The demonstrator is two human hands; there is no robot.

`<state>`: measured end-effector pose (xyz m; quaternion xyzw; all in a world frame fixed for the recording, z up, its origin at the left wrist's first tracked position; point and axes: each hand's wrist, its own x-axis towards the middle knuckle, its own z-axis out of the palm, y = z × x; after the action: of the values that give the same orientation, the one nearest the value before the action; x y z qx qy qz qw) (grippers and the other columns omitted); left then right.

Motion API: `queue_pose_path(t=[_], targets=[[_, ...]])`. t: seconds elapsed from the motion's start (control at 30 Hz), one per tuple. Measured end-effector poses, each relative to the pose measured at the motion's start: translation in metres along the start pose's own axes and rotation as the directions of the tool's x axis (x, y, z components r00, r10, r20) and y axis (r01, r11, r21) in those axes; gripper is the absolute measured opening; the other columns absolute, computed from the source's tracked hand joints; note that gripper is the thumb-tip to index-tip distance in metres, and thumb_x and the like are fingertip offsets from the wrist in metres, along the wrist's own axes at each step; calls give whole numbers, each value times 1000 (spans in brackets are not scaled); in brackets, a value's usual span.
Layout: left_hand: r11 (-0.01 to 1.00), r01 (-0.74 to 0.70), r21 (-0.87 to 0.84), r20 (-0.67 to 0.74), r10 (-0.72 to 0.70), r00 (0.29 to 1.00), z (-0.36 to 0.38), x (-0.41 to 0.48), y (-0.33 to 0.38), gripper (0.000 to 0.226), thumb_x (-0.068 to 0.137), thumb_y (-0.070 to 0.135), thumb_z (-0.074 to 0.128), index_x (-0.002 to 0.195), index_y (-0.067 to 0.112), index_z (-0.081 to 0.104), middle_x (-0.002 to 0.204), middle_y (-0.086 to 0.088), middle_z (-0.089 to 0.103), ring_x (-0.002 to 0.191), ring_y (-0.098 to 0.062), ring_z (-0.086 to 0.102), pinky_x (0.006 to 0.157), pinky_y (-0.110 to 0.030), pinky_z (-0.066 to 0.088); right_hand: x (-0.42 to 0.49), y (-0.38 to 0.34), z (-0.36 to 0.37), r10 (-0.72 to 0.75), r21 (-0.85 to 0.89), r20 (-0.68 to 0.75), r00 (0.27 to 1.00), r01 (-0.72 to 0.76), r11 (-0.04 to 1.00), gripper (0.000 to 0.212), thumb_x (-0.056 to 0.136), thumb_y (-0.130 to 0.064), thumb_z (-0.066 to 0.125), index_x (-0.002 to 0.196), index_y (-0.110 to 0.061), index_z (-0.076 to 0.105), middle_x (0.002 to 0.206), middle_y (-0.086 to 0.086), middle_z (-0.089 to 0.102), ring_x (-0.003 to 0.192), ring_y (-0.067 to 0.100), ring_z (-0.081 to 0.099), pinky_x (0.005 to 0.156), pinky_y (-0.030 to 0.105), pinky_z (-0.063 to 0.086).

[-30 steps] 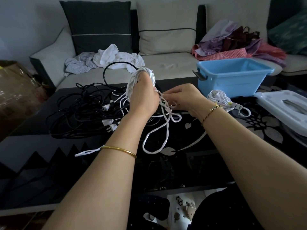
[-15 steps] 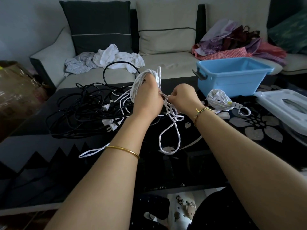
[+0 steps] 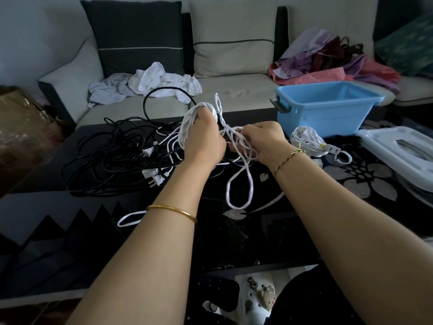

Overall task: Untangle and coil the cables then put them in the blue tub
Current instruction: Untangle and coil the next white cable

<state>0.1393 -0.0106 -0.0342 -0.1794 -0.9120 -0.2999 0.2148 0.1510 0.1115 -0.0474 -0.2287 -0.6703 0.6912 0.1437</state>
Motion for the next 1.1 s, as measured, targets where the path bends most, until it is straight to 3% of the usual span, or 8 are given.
queue_pose_path(t=[0.1,0.27,0.5,0.63,0.83,0.93,1.0,1.1], targets=[[1000,-9,27,32,8,999,0,-2,-1,25,90,-4,50,114,-5,43,92,-5,40,82,-18,41,66,-20,26,2,-3,2,87,132,52,995,-93,987,25,82,13,55,61,0,54,63,17,61,58,27,68,63,37,60],[999,32,8,23,-32,999,-1,-1,-8,28,89,-8,47,116,-8,42,104,-13,47,91,-21,46,75,-23,31,-2,-12,-3,129,293,188,974,-181,939,37,77,30,36,62,-3,44,60,13,47,40,19,55,39,22,48],[999,-3,-35,-33,2,999,1,1,-9,31,88,-5,54,116,-2,42,109,-14,53,100,-24,54,83,-27,39,-8,-9,-11,61,-172,422,904,14,985,33,81,24,44,83,-4,60,69,9,56,54,15,54,44,18,47],[998,11,-66,-64,-15,998,0,3,-9,33,88,-6,54,118,-6,42,106,-16,56,96,-27,57,82,-32,43,-7,-11,-10,36,-204,434,900,59,977,42,76,28,37,82,-5,61,73,9,57,61,16,54,46,17,48],[998,20,-57,-58,-24,998,-2,2,-8,33,88,-7,54,119,-6,40,106,-19,58,98,-30,58,86,-39,47,-2,-4,-15,8,-446,432,902,206,871,24,85,10,47,79,-10,56,61,7,53,44,12,48,39,17,40],[1000,3,-31,-51,-5,999,-1,1,-7,31,87,-8,53,116,-3,42,109,-17,56,100,-28,56,86,-34,45,2,-3,-15,24,-612,379,925,231,757,15,84,2,46,76,-5,56,64,13,52,52,22,47,45,24,37],[1000,-3,1,-71,3,997,-4,2,-7,30,88,-8,52,117,-3,43,107,-12,54,98,-24,54,82,-28,40,6,1,-19,-29,-774,303,953,264,575,17,88,-2,46,88,1,63,90,19,63,76,30,59,64,30,43],[999,-5,53,-105,11,994,-12,6,-7,27,92,-3,52,117,-3,44,96,-4,44,87,-14,44,72,-19,27,7,6,-29,-228,-745,126,966,244,621,19,86,-4,47,91,-6,65,106,14,67,87,28,61,72,27,47]])
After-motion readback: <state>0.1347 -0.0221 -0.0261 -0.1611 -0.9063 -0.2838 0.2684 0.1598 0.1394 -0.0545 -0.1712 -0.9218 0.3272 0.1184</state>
